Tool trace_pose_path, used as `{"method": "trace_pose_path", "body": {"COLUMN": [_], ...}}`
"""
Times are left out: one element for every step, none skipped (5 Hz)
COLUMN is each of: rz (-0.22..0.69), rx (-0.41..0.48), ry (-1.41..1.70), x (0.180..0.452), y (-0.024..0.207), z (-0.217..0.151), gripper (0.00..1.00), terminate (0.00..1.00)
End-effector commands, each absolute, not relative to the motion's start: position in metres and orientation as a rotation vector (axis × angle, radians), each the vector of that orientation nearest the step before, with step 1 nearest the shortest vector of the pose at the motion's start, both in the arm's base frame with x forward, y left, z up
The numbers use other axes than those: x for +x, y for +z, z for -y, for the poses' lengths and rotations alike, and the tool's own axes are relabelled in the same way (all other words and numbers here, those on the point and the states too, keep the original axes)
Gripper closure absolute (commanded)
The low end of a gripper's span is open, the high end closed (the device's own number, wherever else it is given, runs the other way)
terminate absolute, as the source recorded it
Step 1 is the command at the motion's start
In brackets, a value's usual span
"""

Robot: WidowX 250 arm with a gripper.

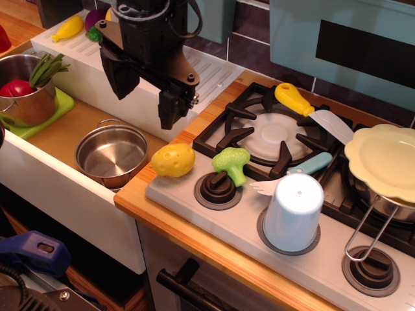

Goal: Put potato in pot or pan

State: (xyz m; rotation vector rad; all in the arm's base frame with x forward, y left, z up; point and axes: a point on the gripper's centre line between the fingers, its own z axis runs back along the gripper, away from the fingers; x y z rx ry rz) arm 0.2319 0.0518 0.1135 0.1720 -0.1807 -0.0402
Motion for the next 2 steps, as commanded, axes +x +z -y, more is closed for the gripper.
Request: {"method": "trace_pose_path", "body": {"rz": [0.181,0.199], "rx": [0.172,0.134], "ry": [-0.04,-0.04], "x": [0.232,0.236], "y": [0.113,0.1], "z": [-0.052,-0.054], "gripper": [0.0,0.0], "terminate": [0.0,0.0]}}
